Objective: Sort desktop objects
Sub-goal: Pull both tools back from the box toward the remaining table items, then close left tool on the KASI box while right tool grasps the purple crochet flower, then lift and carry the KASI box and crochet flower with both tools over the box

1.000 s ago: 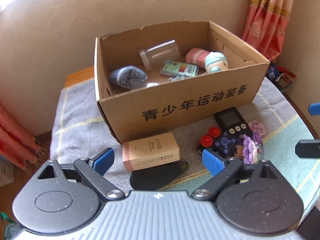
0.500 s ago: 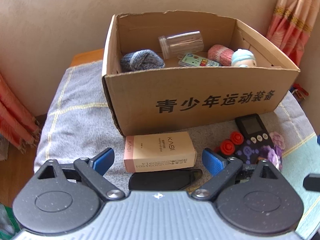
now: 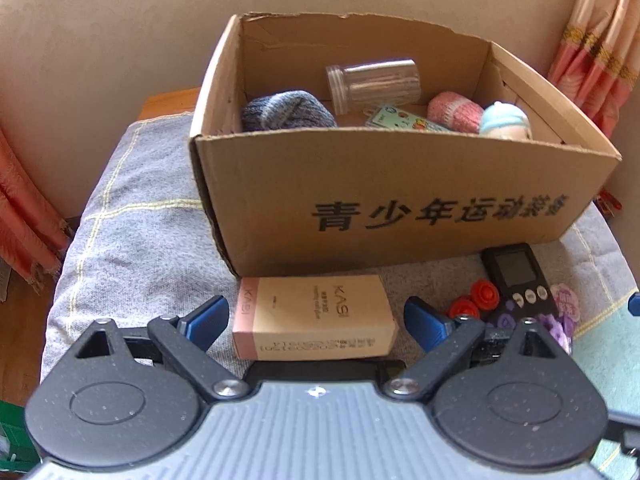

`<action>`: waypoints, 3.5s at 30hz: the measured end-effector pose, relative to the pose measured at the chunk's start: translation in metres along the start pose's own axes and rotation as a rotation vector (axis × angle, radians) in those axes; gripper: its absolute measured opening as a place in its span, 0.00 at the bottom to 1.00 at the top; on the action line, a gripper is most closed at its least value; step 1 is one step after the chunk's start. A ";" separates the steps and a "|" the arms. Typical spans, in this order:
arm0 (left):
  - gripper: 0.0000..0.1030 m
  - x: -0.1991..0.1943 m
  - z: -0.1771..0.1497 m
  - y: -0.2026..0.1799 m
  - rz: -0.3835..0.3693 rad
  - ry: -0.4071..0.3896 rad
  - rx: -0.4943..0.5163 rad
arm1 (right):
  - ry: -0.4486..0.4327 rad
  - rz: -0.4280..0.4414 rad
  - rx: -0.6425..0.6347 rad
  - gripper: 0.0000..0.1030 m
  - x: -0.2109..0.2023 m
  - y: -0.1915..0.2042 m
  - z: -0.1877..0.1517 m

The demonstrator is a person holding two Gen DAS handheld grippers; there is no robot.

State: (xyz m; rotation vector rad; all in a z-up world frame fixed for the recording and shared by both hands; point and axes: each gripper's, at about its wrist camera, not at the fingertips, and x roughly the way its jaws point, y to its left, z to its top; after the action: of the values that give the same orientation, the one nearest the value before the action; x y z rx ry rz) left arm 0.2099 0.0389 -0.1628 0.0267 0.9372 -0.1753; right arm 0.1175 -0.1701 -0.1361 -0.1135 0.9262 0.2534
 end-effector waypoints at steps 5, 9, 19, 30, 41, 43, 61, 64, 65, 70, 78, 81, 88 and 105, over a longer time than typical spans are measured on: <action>0.88 0.001 0.001 0.004 -0.006 -0.012 -0.019 | -0.002 0.014 -0.083 0.99 0.009 0.007 0.002; 0.80 0.004 0.000 0.005 0.002 -0.005 -0.017 | 0.000 0.032 -0.141 0.96 0.018 0.014 0.006; 0.78 0.009 -0.001 0.005 0.012 0.006 -0.006 | 0.008 0.060 -0.271 0.79 0.041 0.028 0.010; 0.77 0.008 0.000 0.006 -0.006 0.019 -0.020 | 0.041 0.067 -0.277 0.61 0.053 0.023 0.009; 0.77 -0.003 0.000 0.006 -0.037 0.031 0.011 | 0.044 0.072 -0.230 0.48 0.043 0.018 0.013; 0.77 -0.008 -0.001 0.006 -0.047 0.031 0.019 | 0.035 0.075 -0.228 0.48 0.036 0.019 0.013; 0.77 -0.070 -0.011 -0.014 -0.119 0.014 0.230 | 0.010 0.057 -0.227 0.42 -0.015 0.019 0.012; 0.77 -0.075 -0.007 -0.020 -0.125 0.011 0.257 | 0.016 0.065 -0.223 0.42 -0.018 0.016 0.016; 0.77 -0.077 -0.006 -0.021 -0.130 0.012 0.263 | 0.018 0.070 -0.217 0.42 -0.020 0.015 0.017; 0.77 -0.088 0.001 -0.031 -0.140 0.001 0.304 | 0.009 0.074 -0.182 0.42 -0.028 0.009 0.026; 0.77 -0.106 0.019 -0.038 -0.195 -0.018 0.306 | -0.026 0.058 -0.189 0.42 -0.055 0.001 0.044; 0.77 -0.110 0.027 -0.038 -0.210 -0.016 0.294 | -0.036 0.053 -0.188 0.41 -0.064 -0.004 0.052; 0.77 -0.121 0.044 -0.039 -0.212 -0.038 0.301 | -0.063 0.054 -0.182 0.40 -0.081 -0.015 0.073; 0.77 -0.118 0.101 -0.042 -0.184 -0.085 0.344 | -0.131 0.031 -0.236 0.40 -0.098 -0.018 0.137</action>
State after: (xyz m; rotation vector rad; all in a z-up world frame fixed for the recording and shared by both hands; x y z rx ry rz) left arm 0.2151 0.0043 -0.0059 0.2492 0.8153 -0.5031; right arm 0.1727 -0.1752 0.0241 -0.2966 0.7658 0.3944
